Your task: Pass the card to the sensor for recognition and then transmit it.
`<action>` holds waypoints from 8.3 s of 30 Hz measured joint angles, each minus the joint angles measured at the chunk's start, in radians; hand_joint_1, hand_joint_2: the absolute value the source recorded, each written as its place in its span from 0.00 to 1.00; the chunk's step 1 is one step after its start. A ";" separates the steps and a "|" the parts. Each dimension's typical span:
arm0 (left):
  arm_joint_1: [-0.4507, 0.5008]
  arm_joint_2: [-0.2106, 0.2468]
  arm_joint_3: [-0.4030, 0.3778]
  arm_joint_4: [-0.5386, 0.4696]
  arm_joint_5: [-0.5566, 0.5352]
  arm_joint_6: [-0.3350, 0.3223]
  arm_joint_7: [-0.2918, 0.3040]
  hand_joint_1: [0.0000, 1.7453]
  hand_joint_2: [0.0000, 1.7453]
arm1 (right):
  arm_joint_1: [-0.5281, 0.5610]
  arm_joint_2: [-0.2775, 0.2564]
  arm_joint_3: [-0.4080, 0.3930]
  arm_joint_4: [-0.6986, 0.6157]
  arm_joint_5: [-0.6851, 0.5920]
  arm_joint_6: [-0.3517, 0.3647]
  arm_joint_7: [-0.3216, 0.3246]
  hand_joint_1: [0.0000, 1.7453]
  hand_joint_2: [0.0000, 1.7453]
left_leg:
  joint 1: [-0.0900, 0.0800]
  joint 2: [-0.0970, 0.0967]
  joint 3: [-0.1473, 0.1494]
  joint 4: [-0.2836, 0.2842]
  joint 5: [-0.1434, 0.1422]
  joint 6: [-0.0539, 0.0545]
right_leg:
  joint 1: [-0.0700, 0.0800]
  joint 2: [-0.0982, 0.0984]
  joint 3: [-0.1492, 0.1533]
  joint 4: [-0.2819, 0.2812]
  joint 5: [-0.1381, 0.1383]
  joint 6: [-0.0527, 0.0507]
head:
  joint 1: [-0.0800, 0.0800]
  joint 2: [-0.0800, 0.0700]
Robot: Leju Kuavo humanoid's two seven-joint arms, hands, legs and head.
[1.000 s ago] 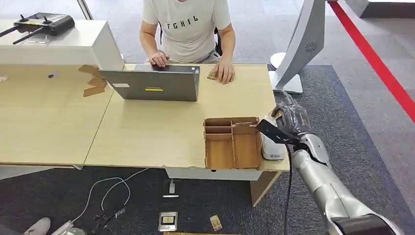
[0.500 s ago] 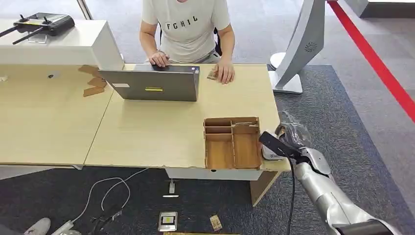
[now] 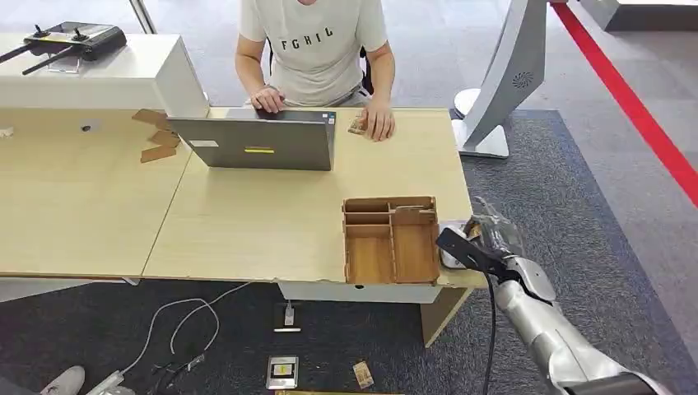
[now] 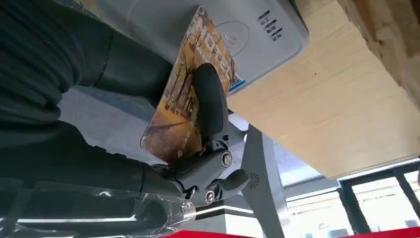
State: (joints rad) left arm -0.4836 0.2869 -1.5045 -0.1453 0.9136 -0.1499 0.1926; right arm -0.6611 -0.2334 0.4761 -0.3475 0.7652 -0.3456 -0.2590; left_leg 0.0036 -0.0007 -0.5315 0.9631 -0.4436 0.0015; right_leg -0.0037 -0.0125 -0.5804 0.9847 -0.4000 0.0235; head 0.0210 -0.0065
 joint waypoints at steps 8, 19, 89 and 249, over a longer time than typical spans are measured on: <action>-0.002 0.000 0.000 0.000 -0.010 -0.008 0.007 0.00 1.00 | 0.005 0.001 0.000 0.003 0.001 0.000 0.000 1.00 1.00 | 0.000 0.000 0.000 0.000 0.000 0.000 | 0.000 0.000 0.001 0.000 0.000 0.000 | 0.000 0.000; -0.004 0.000 0.000 0.000 -0.016 -0.015 0.014 0.00 1.00 | -0.010 0.007 0.000 0.003 0.029 -0.080 -0.004 1.00 1.00 | 0.000 0.000 0.000 0.000 0.000 0.000 | 0.000 0.000 0.000 0.000 0.000 0.000 | 0.000 0.000; -0.084 -0.096 -0.003 -0.015 -0.146 -0.035 0.037 0.00 1.00 | -0.173 0.129 0.032 -0.176 0.055 -0.164 -0.136 0.00 0.00 | 0.000 0.000 -0.002 0.000 0.000 0.000 | 0.000 0.000 -0.002 0.000 0.000 0.000 | 0.000 0.000; -0.156 -0.008 0.492 -0.099 -0.871 -0.145 -0.013 0.00 1.00 | -0.019 -0.128 0.275 -1.125 -0.257 0.795 0.302 0.00 1.00 | 0.000 0.005 -0.011 0.001 0.004 0.001 | 0.000 0.006 -0.011 0.001 0.007 0.001 | 0.000 0.000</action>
State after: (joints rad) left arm -0.6399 0.2785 -1.0128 -0.2441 0.0431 -0.2945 0.1793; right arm -0.6804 -0.3616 0.7515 -1.4725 0.5085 0.4498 0.0435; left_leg 0.0037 0.0046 -0.5428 0.9645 -0.4392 0.0022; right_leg -0.0035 -0.0063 -0.5919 0.9853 -0.3934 0.0244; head 0.0210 -0.0065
